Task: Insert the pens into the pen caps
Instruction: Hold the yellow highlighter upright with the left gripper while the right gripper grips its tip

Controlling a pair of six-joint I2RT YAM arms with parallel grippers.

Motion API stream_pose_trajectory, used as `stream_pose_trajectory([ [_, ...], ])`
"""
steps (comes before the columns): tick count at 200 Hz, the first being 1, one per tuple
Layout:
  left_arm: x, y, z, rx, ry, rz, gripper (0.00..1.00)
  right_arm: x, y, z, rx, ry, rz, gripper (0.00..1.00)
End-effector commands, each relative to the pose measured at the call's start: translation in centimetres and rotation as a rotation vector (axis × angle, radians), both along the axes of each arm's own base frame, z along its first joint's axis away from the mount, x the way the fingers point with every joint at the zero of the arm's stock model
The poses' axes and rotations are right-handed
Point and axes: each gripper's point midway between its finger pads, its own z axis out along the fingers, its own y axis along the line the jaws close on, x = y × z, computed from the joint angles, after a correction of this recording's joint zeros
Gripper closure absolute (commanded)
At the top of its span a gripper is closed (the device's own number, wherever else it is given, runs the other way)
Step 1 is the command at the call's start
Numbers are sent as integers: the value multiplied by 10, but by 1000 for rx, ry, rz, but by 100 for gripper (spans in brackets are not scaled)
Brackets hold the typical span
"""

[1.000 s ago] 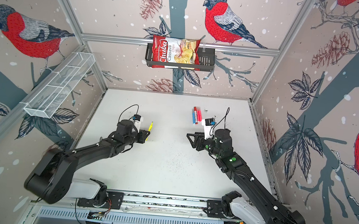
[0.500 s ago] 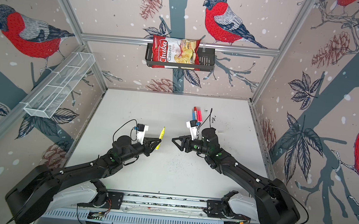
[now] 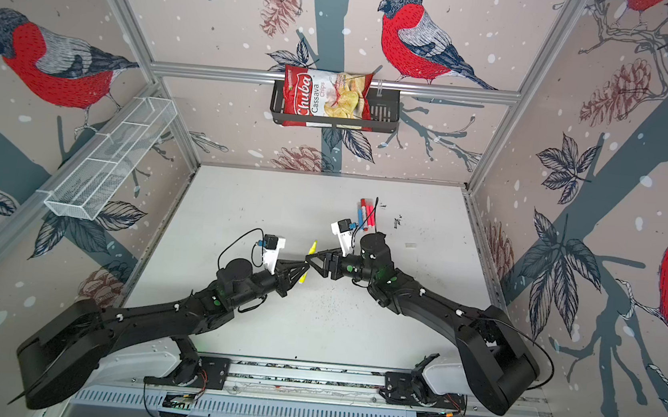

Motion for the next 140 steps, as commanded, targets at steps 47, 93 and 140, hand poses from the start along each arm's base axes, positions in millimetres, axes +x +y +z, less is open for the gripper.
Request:
stream_pose_trajectory([
  [47, -1, -8, 11, -24, -31, -12, 84, 1, 9, 9, 35, -7, 22, 66],
  [93, -6, -8, 6, 4, -26, -34, 70, 3, 4, 10, 14, -26, -5, 80],
  [140, -8, -11, 5, 32, -22, -62, 61, 0, 5, 13, 15, -37, 9, 80],
])
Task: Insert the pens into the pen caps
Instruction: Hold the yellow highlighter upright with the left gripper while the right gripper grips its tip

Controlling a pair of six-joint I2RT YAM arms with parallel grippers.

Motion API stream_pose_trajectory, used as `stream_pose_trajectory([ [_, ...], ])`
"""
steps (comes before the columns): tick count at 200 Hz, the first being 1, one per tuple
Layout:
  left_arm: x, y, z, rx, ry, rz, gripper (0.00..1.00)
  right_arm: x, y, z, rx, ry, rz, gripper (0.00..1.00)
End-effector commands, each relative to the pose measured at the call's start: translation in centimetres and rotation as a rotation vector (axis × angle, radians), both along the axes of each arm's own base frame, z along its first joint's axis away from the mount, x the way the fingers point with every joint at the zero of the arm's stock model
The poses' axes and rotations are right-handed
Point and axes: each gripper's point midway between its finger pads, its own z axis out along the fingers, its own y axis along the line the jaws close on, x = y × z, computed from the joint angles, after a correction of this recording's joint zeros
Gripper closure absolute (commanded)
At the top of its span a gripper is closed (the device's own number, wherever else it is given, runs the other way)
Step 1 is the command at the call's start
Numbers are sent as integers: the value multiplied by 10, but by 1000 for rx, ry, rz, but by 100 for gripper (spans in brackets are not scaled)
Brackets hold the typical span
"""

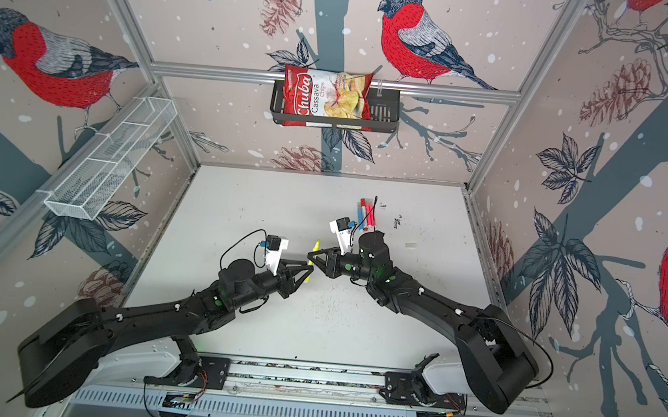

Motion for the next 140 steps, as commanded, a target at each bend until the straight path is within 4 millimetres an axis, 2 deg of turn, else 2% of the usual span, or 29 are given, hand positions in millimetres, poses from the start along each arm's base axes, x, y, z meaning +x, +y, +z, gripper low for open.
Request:
stream_pose_trajectory([
  [1, -3, -5, 4, 15, -22, -38, 61, 0, 2, 7, 7, -37, 11, 80],
  [41, -4, -13, 5, 13, -17, -74, 64, -9, 13, 6, -2, -38, 66, 80],
  [78, -4, -15, 3, 22, -13, -79, 78, -12, 16, 6, -11, -46, 80, 80],
  [113, -2, -13, 4, 25, -16, -66, 83, -11, 16, 2, -28, -48, 75, 80],
  [128, -2, -12, 3, 31, -16, -59, 85, -11, 16, 3, -27, -49, 75, 78],
  [140, 0, -10, 2, 34, -14, -46, 86, -11, 15, 4, -27, -52, 75, 72],
])
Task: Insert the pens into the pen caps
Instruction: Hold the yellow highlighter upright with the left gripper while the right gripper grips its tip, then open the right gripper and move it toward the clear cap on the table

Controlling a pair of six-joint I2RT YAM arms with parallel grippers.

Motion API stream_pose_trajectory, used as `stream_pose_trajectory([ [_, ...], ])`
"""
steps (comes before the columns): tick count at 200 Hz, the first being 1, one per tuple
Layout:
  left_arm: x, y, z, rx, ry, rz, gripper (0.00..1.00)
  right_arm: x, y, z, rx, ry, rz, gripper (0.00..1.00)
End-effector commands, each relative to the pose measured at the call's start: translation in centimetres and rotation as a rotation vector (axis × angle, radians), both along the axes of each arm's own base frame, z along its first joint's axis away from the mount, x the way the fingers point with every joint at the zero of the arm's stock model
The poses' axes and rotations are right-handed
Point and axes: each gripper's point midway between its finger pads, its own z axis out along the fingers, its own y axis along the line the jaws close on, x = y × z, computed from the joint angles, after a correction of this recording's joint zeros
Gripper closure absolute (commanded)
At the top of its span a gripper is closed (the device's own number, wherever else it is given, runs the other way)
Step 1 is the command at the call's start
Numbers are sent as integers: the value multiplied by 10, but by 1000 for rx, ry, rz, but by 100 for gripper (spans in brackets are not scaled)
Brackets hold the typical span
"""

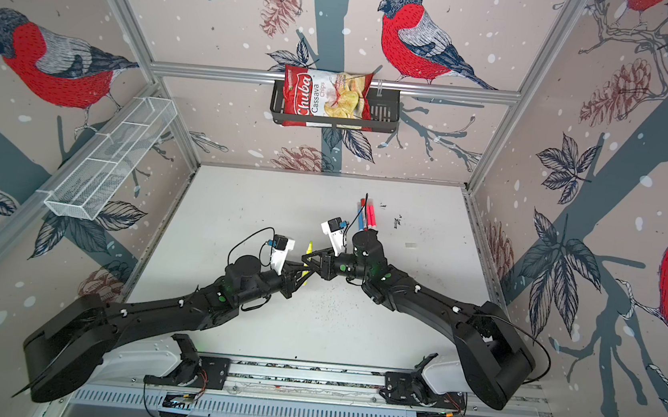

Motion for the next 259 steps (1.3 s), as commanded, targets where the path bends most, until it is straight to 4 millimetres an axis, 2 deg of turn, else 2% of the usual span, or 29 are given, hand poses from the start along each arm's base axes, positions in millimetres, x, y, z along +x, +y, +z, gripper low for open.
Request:
stream_pose_trajectory([
  [1, 0, -2, 10, -16, -36, -8, 86, 0, 1, 2, 0, -13, 6, 70],
  [10, 3, 0, 7, -8, -30, 10, 87, 0, 0, 4, -3, -19, 3, 62],
  [33, 12, 11, -4, 13, -12, 93, 88, 10, -10, 9, -35, -54, -69, 49],
  [62, 10, 16, -3, -4, -22, 104, 88, 44, -47, 8, -109, -42, -269, 41],
  [85, 10, 18, 0, -4, -29, 112, 88, 88, -105, -12, -198, 63, -512, 39],
  [108, 10, 19, 4, 0, -40, 118, 88, 125, -178, -43, -322, 210, -786, 39],
  [120, 10, 20, 5, 4, -42, 119, 88, 137, -215, -59, -390, 294, -922, 40],
  [131, 10, 22, 5, 9, -45, 125, 88, 144, -241, -72, -422, 372, -1010, 41],
  [155, 10, 24, 5, 17, -47, 135, 88, 157, -279, -91, -469, 529, -1159, 43],
  [171, 11, 24, 5, 19, -50, 138, 88, 163, -296, -98, -526, 602, -1271, 43],
  [184, 11, 25, 5, 19, -49, 140, 88, 167, -301, -103, -569, 662, -1311, 43],
  [220, 11, 27, 5, 27, -55, 149, 88, 185, -304, -113, -657, 815, -1324, 46],
  [259, 10, 33, 5, 33, -61, 165, 87, 200, -318, -118, -636, 901, -1366, 48],
])
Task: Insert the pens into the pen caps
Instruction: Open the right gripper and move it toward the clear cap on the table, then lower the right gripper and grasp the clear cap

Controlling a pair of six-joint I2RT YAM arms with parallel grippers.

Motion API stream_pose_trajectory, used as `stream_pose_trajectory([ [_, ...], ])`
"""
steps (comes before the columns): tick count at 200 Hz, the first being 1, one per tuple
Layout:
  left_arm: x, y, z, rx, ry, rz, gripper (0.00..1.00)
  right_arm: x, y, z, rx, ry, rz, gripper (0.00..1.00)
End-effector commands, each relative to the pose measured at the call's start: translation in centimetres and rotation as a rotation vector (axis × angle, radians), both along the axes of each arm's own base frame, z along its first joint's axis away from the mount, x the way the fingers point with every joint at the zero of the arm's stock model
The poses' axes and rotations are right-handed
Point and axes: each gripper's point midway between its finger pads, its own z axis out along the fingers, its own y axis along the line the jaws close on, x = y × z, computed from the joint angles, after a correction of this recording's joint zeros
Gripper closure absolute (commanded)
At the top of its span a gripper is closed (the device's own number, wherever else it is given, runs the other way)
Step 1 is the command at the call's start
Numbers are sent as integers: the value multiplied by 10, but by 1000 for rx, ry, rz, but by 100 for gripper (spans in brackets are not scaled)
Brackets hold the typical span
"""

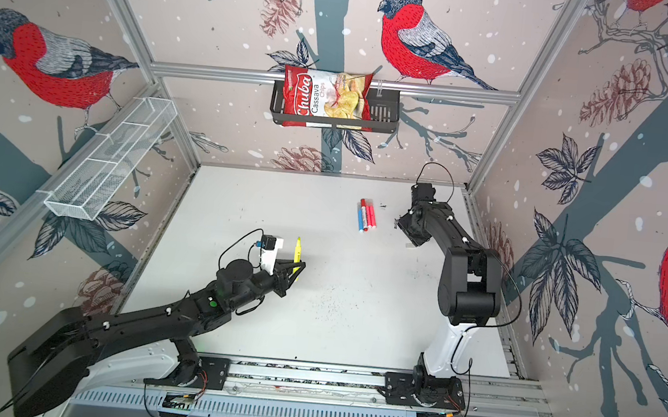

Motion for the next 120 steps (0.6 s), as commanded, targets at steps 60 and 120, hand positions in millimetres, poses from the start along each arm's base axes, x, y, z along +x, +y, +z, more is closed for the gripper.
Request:
stream_pose_trajectory([
  [60, 0, 12, 3, -4, -41, 44, 87, -8, -16, -19, 83, 175, -130, 55],
  [120, -1, 14, 6, -6, -48, 46, 87, -10, -19, -35, 84, 218, -169, 55],
])
